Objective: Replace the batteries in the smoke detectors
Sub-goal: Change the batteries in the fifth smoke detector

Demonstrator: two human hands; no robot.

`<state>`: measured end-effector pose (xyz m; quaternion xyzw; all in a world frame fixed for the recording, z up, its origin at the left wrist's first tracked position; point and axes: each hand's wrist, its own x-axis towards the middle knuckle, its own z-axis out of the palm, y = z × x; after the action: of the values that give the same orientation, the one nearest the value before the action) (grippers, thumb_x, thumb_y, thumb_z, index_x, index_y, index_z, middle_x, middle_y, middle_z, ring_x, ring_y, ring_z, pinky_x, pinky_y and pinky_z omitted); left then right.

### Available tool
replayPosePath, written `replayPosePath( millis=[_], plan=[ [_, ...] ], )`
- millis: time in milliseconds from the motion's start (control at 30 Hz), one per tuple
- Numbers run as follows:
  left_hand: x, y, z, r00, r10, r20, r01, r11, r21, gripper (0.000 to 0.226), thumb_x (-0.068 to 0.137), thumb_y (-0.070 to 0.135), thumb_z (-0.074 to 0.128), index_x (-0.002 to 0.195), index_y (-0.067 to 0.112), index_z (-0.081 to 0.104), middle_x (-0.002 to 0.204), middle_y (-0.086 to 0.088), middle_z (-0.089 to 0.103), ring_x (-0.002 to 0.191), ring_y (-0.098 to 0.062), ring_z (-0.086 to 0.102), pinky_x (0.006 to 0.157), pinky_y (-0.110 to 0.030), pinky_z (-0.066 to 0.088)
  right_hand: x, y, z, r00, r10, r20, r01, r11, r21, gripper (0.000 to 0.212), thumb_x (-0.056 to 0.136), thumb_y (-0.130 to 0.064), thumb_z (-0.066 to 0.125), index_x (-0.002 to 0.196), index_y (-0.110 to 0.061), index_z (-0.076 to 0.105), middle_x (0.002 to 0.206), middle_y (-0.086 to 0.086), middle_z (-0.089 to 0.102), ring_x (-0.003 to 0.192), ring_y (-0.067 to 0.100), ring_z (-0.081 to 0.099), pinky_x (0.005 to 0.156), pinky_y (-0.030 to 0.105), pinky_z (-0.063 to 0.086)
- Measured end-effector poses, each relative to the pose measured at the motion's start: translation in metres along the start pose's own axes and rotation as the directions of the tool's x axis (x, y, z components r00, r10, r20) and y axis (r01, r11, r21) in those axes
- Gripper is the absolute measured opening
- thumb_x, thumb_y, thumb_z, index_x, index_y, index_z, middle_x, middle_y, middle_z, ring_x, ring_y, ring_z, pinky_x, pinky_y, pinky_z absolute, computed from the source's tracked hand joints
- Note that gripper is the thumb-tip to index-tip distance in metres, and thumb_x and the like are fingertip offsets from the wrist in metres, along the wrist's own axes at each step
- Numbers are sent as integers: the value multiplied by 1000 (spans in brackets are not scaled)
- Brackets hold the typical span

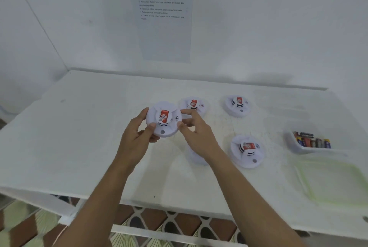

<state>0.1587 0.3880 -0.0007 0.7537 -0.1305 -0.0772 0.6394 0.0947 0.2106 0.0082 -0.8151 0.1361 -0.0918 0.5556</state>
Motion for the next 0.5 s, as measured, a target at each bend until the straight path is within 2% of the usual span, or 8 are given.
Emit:
replayPosePath(
  millis=[100, 167, 300, 400, 433, 500],
  plan=[
    [1, -6, -8, 1000, -5, 27, 5, 1000, 4, 51, 96, 31, 59, 145, 27, 44, 137, 7, 55, 93, -15, 71, 79, -31, 59, -5, -1, 9, 999, 1, -35, -2, 1000, -11, 32, 101, -31, 56, 132, -30, 52, 118, -5, 67, 107, -1, 55, 71, 0, 37],
    [1, -9, -12, 999, -2, 43, 2, 1000, 11, 51, 97, 31, 58, 146, 26, 44, 138, 7, 54, 93, -15, 71, 80, -32, 60, -7, -2, 14, 999, 11, -51, -12, 1000, -12, 33, 100, -33, 56, 133, -32, 52, 120, -6, 66, 112, 5, 54, 74, 4, 36],
    [3, -12, -18, 998, 5, 69, -7, 999, 32, 50, 97, 30, 58, 145, 28, 44, 139, 7, 54, 93, -11, 70, 80, -32, 60, -10, -3, 21, 997, 40, -60, -40, 999, 5, 33, 101, -36, 56, 134, -36, 50, 122, -7, 66, 110, 7, 56, 75, 11, 38],
    [4, -13, -21, 996, 12, 92, -16, 999, 39, 53, 96, 27, 62, 145, 29, 43, 138, 9, 53, 90, -8, 70, 79, -30, 60, -11, -3, 26, 996, 44, -76, -43, 999, 9, 32, 100, -37, 56, 132, -39, 49, 123, -7, 67, 117, 11, 56, 83, 24, 41],
    [4, -13, -21, 995, 17, 99, -21, 999, 43, 55, 94, 27, 63, 145, 29, 43, 137, 9, 53, 90, -9, 71, 80, -30, 60, -11, -4, 28, 996, 47, -81, -47, 999, 12, 32, 100, -37, 56, 131, -39, 49, 123, -6, 67, 118, 12, 56, 84, 25, 41],
    [4, -14, -22, 994, 19, 106, -24, 999, 40, 57, 93, 27, 65, 146, 28, 43, 137, 9, 54, 90, -10, 71, 80, -30, 60, -11, -4, 30, 995, 49, -87, -49, 999, 7, 32, 101, -36, 55, 132, -38, 49, 124, -5, 67, 117, 11, 57, 81, 20, 40]
  ],
)
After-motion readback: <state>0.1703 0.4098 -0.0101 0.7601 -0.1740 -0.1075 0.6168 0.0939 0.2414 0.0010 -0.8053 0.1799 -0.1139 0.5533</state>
